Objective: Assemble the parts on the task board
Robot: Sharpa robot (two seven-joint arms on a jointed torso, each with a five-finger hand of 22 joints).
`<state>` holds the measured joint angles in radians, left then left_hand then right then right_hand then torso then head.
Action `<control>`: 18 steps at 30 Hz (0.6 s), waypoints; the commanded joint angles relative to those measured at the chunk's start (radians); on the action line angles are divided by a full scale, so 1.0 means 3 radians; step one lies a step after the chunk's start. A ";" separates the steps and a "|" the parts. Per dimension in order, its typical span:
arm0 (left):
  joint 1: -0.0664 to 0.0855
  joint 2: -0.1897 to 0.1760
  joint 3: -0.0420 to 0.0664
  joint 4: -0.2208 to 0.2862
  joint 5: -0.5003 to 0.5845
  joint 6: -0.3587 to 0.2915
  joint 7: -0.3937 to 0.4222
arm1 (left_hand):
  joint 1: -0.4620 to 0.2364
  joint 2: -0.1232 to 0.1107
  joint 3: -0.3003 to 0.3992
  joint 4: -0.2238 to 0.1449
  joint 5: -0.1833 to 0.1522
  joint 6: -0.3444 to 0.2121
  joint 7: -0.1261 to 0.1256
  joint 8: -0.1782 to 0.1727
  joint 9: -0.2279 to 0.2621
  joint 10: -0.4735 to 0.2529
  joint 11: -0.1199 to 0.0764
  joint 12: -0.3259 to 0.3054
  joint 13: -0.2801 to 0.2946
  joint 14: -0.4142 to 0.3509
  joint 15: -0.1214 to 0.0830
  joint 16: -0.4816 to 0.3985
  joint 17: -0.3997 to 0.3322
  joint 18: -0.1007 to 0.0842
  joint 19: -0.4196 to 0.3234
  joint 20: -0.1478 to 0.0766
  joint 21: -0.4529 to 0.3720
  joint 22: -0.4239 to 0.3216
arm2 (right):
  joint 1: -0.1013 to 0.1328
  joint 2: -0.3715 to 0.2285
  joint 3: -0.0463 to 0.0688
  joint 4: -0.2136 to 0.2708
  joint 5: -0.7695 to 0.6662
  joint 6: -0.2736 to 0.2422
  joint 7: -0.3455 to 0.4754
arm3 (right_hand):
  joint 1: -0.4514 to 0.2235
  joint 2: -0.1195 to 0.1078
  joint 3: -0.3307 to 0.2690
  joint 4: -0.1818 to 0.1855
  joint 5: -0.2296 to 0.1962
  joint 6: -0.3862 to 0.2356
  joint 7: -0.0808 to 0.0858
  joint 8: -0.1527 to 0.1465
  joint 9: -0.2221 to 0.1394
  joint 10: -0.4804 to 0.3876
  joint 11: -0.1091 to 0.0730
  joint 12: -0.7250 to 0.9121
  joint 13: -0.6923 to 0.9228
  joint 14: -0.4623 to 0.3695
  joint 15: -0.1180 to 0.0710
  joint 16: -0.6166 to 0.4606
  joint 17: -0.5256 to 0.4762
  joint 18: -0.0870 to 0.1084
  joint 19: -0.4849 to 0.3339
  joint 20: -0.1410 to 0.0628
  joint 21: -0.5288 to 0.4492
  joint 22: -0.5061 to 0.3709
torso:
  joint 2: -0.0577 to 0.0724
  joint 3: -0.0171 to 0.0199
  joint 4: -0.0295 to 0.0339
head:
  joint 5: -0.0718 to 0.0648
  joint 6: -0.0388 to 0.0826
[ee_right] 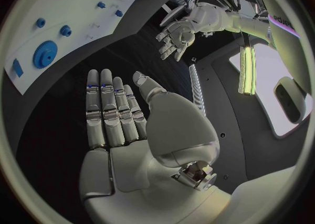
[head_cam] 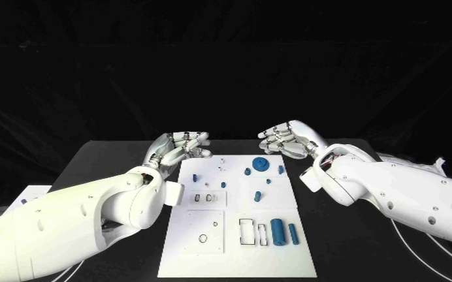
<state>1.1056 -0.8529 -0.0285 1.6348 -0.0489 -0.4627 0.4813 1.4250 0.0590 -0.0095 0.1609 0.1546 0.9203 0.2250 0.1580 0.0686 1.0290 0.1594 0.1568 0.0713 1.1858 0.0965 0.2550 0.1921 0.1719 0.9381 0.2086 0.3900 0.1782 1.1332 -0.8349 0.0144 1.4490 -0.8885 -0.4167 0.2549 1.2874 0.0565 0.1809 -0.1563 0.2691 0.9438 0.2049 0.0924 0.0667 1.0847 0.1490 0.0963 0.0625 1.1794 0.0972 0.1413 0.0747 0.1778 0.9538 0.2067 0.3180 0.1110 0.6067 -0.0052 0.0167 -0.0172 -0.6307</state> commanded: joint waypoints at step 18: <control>0.0057 -0.0274 0.0066 0.0567 0.0206 0.0187 -0.0072 | 0.0019 -0.0018 -0.0005 -0.0041 -0.0029 0.0071 -0.0011 -0.0094 -0.0010 0.0085 -0.0009 -0.0104 -0.0011 0.0053 -0.0020 -0.0053 0.0119 0.0034 0.0260 -0.0045 0.0222 0.0097 | 0.0090 0.0025 0.0054 0.0141 -0.2505 0.0512 -0.1064 | -0.0016 -0.0336 0.0270 -0.0042 -0.0152 0.0365 -0.0174 -0.0090 0.0002 0.0459 -0.0216 -0.0114 0.0007 0.1109 -0.0312 0.0449 0.0376 0.0015 0.0795 -0.0389 0.0708 0.0316 | 0.0386 -0.0018 0.0161 | -0.0172 0.0106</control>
<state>1.1192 -0.9337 -0.0102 1.7951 -0.0174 -0.4347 0.4590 1.4329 0.0591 -0.0111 0.1570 0.1498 0.9345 0.2247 0.1346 0.0665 1.0473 0.1553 0.1312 0.0696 1.1929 0.0894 0.2431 0.2270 0.1716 1.0103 0.1949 0.4531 0.2060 1.1586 -0.8293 0.0297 1.4898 -1.4809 -0.3240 0.0158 1.2822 -0.0374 0.2631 -0.1730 0.2257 1.0511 0.1565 0.0709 0.0674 1.2171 0.0858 0.0686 0.0636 1.4657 0.0088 0.2716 0.1840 0.1777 1.1862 0.0913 0.5271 0.2041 0.7054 -0.0116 0.0584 -0.0644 -0.6023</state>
